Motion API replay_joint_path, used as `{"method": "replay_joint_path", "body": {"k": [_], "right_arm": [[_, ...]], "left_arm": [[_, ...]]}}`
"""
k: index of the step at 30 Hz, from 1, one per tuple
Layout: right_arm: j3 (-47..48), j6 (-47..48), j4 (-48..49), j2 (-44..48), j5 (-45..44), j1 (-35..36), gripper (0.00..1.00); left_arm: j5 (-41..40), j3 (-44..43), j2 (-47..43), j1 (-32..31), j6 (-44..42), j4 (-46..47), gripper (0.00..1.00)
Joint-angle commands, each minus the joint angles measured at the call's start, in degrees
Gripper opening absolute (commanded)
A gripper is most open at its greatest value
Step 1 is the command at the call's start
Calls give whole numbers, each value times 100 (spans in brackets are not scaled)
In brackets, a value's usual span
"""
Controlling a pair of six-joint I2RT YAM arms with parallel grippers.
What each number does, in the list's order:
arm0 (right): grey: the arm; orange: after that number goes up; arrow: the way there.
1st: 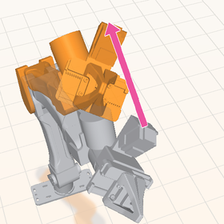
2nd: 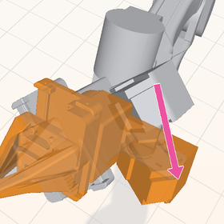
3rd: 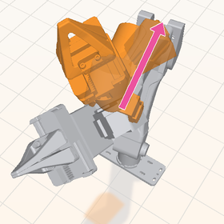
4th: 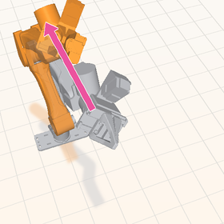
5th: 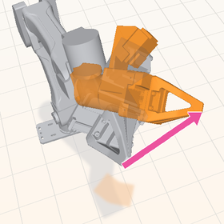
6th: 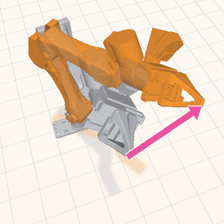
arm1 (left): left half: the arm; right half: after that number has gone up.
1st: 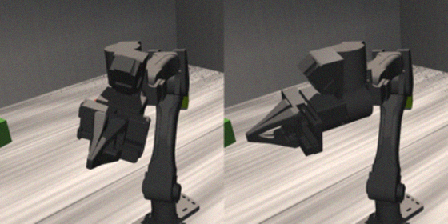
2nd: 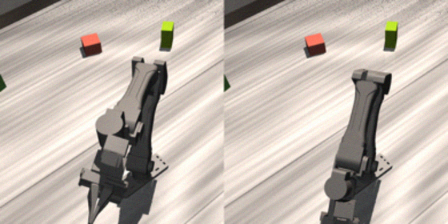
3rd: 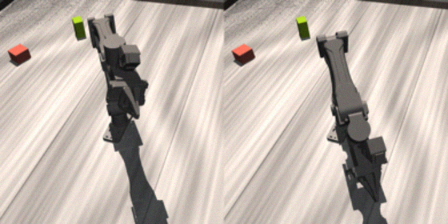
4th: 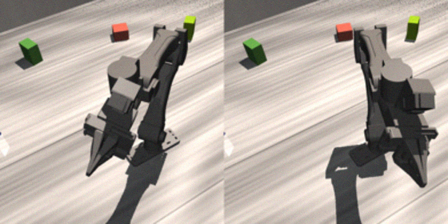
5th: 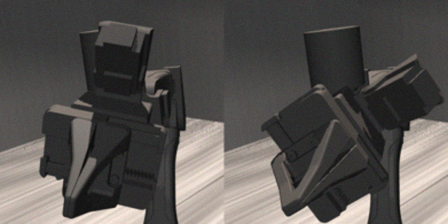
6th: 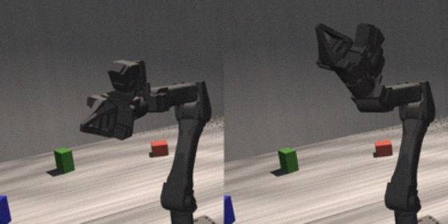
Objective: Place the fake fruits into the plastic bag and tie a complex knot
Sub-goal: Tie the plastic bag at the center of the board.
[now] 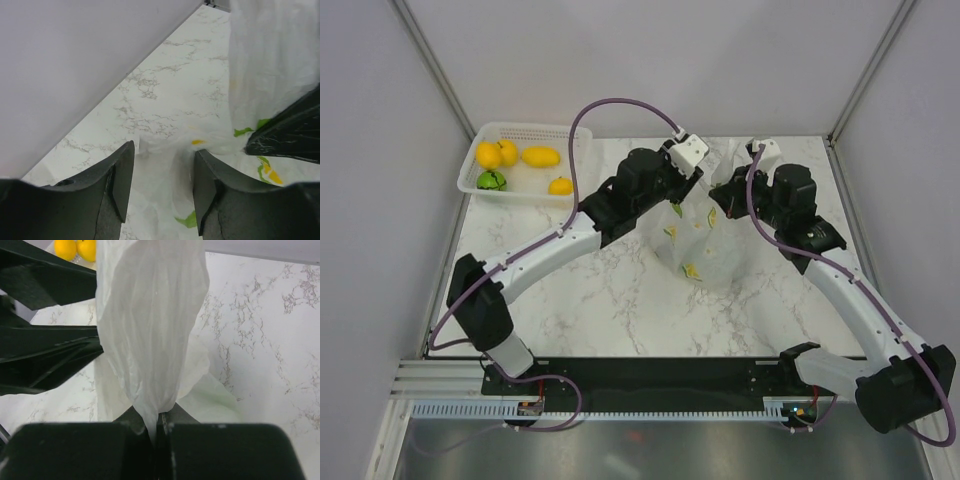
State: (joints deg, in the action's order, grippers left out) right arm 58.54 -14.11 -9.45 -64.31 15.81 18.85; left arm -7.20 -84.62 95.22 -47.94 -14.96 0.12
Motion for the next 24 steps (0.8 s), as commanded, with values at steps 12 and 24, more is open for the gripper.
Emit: {"method": "replay_joint_path", "body": {"k": [12,24], "right_arm": [[105,154,-39,-64,62,-66,0],[140,198,-127,7,141,-66,0]], "left_arm": [[89,113,-1111,48,660,-311,62],[1454,-1979,-294,601,4086,-1392,73]]}}
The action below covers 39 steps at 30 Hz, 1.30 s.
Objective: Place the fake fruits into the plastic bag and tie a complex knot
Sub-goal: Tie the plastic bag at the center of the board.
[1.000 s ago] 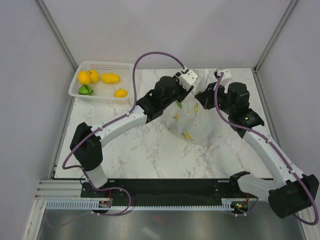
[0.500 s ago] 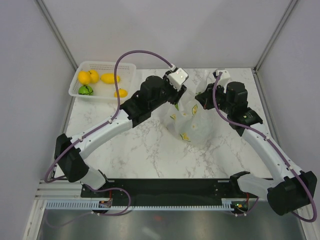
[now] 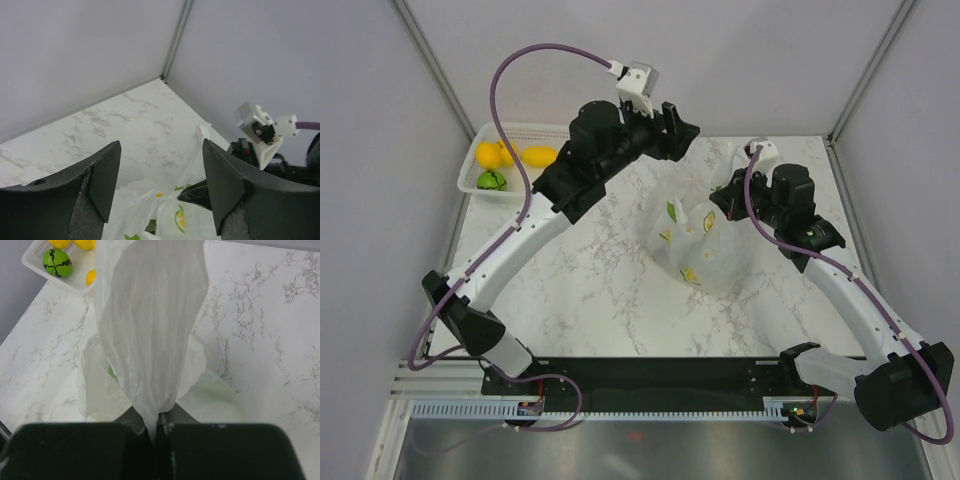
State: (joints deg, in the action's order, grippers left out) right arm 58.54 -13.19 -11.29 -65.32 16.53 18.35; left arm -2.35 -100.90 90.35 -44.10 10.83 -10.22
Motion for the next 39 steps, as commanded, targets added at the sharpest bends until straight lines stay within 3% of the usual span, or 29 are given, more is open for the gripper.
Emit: {"method": "replay_joint_path", "body": {"k": [1,10,28,31,39], "right_arm": [[140,106,57,116,69,-16,0],[140,80,39,116,69,-16,0],[113,18,48,133,104,-16,0],[96,9,48,151,87,-16,0],[26,18,48,186,96,-16,0]], "left_arm": [[1199,-499,316,252,1692,-358,72],[2317,-1282,993,279,2230,-657,66],[2520,-1933,1828,50,2169,-692,63],[2494,-1951,1908,24,2125,-692,52],[2283,-1986,1943,-46,1905,-666,2]]}}
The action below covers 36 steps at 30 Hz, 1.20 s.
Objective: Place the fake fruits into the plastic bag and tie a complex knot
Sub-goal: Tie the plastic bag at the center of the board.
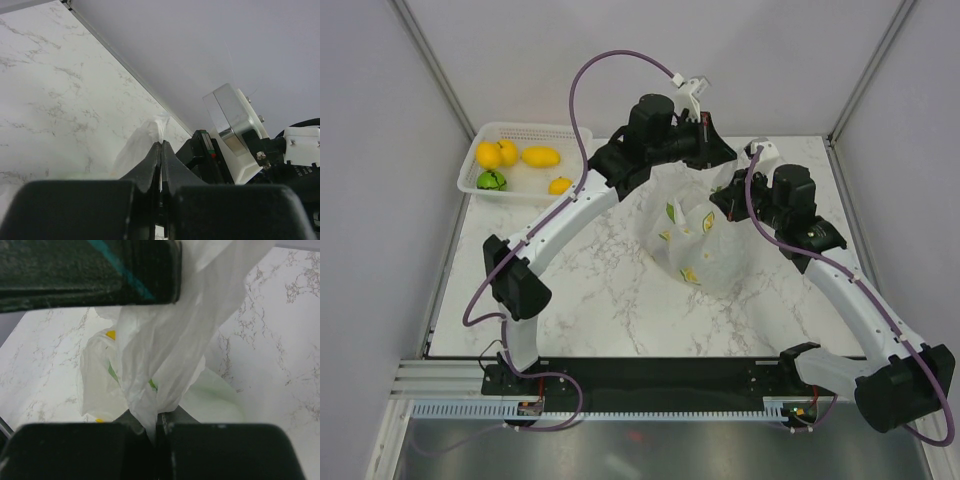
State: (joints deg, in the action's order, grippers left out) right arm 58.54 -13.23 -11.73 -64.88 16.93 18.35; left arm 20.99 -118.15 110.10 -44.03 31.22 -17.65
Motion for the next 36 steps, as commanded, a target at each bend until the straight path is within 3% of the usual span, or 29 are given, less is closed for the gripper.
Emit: {"method": "replay_joint_path", "body": {"k": [1,7,9,11,14,19,22,25,26,28,30,36], "right_arm": [[17,40,83,143,56,-16,0],[-19,49,74,186,21,-16,0],[-27,49,83,178,30,-24,0],[-10,49,74,169,47,-16,0],[17,58,74,143,74,-16,0],[69,67,65,116,109,-24,0],[96,75,65,107,118,-16,0],[96,93,39,107,118,-16,0],[87,67,21,99,66,-16,0],[96,49,-31,99,-5,-16,0],[87,5,-119,107,-198,-33,0],[17,-100,-198,169,-435,-86,0]], "left_arm": [[-130,-235,-59,-44,-169,77,2],[-473,-86,-270,-18,-450,77,2],[-473,-60,-305,-18,-512,69,42],[-421,-77,-305,-27,-591,77,65],[-307,-217,-174,-27,-565,51,68],[-253,-463,63,-53,-450,-28,66],[-306,-525,151,-70,-415,-28,59],[-350,-639,240,-79,-389,-28,33],[-542,-613,187,-79,-380,-63,16],[-885,-526,47,-71,-380,-98,2],[-1342,-271,-120,-44,-458,-90,2],[-1703,318,-770,-35,-740,-63,2]]}}
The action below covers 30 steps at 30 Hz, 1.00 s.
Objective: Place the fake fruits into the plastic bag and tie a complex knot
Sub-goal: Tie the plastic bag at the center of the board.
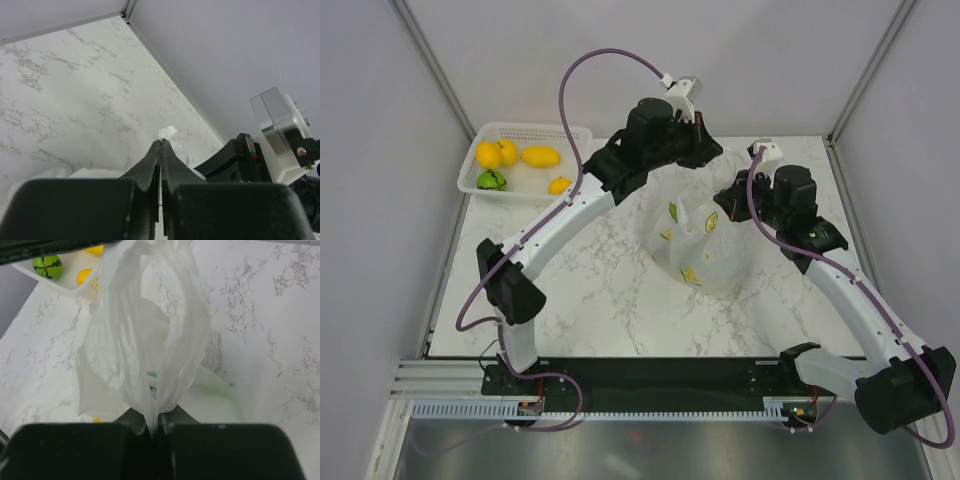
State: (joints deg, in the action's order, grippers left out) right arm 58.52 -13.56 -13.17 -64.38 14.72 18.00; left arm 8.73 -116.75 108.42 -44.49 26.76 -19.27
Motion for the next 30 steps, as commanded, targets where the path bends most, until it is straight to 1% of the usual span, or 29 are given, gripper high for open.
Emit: {"method": "replay_joint_path", "body": {"k": [1,5,18,19,20,21,22,23,24,26,28,29,30], "right_arm": [[19,-76,-63,110,-215,-42,0],[2,-94,-98,110,-224,-86,0],[89,-77,-274,110,-233,-183,0],[107,-50,-274,110,-198,-183,0],[115,-24,-274,92,-111,-183,0],[116,2,-274,101,-66,-183,0],[116,3,-274,92,-48,-183,0],[133,20,-274,75,39,-183,0],[133,29,-274,66,74,-183,0],[159,38,-274,66,127,-183,0],[177,20,-283,75,145,-183,0],[186,12,-274,83,163,-183,0],[186,20,-274,92,163,-183,0]], "left_arm": [[-530,274,-664,19,-286,99,2],[-662,801,-1059,37,-207,160,2],[-741,1751,-1885,81,-312,204,2],[-628,1804,-1877,90,-338,204,5],[-549,1787,-1860,90,-408,213,16],[-452,1735,-1816,81,-435,230,32],[-225,1587,-1711,81,-461,265,58],[-153,1481,-1641,90,-418,283,67],[-83,1358,-1570,81,-383,283,78],[84,1032,-1333,81,-243,336,86],[199,996,-1271,142,-84,667,97],[103,1101,-1297,203,195,896,100],[146,1215,-1341,273,363,1090,100]]}}
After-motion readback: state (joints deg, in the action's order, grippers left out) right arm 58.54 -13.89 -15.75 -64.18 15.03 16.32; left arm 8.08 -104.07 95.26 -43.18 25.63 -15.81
